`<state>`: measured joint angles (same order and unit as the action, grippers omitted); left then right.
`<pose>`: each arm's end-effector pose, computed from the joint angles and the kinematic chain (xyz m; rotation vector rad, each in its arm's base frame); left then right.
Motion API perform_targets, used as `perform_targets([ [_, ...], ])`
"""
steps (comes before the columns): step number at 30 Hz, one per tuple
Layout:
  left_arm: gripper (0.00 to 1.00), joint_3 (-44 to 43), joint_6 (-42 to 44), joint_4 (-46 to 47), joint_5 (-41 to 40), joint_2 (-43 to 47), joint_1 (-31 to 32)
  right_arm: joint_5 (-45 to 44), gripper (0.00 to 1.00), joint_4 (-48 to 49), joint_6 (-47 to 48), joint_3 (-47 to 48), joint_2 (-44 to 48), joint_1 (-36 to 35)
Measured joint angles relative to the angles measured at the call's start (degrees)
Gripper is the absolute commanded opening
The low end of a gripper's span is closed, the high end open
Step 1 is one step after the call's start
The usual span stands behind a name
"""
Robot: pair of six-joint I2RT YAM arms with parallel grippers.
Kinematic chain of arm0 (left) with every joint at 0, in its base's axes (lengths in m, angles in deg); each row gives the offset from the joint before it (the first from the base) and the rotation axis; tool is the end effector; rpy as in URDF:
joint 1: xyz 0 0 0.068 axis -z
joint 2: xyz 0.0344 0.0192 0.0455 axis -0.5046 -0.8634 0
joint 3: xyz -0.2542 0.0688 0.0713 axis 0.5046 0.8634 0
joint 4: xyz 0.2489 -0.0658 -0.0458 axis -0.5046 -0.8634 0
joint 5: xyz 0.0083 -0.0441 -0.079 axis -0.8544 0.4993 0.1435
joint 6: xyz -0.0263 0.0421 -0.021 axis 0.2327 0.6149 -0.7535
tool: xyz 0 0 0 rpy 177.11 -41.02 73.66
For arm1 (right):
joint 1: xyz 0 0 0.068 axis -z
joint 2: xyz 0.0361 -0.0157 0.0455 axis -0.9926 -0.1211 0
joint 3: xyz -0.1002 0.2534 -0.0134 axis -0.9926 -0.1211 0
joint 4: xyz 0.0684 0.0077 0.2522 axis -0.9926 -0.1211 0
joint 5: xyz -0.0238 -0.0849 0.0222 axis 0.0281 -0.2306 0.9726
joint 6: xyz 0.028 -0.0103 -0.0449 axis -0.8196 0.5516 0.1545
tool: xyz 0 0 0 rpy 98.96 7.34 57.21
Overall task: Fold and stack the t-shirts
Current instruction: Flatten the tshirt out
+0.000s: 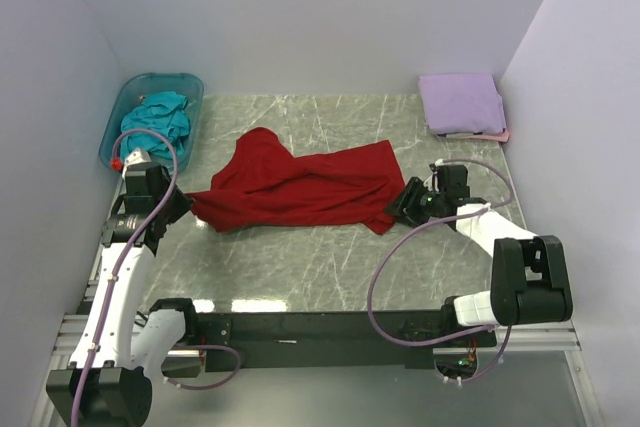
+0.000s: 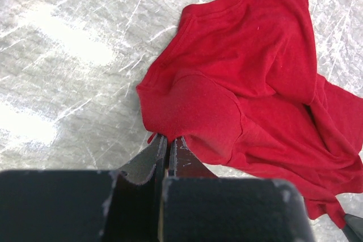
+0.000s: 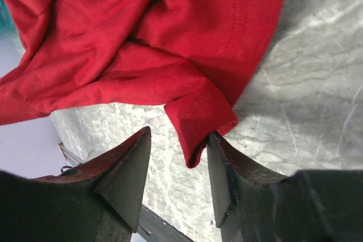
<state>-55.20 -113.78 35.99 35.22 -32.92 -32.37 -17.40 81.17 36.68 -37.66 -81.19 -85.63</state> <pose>0.1759 0.0095 0.2929 -0.8567 2.1098 -0.2447 0.2515 0.0297 0.1684 0.4827 2.4784 0.9478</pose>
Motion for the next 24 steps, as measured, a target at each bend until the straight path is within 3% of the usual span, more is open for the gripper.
perform_targets([
  [8, 0.01, 0.00, -0.02, 0.42, 0.02, 0.00, 0.00, -0.61, 0.45, 2.73, -2.21, -2.78, -2.23, 0.00],
  [11, 0.01, 0.00, -0.02, 0.46, 0.02, -0.04, 0.00, -0.74, 0.38, 3.28, -2.84, -3.06, -2.67, 0.00],
  [14, 0.01, 0.00, -0.13, 0.50, 0.02, -0.42, 0.00, -0.81, 0.25, 3.87, -3.52, -3.06, -2.67, 0.00],
  [18, 0.01, -0.61, -0.31, 0.37, -0.02, -1.79, 0.00, -1.29, 0.00, 3.19, -4.37, -2.51, -2.38, 0.00],
  [24, 0.01, -10.43, -0.50, -0.09, -1.09, -8.61, -0.07, -3.52, 0.00, -2.64, -5.97, 5.20, -0.17, 0.79],
])
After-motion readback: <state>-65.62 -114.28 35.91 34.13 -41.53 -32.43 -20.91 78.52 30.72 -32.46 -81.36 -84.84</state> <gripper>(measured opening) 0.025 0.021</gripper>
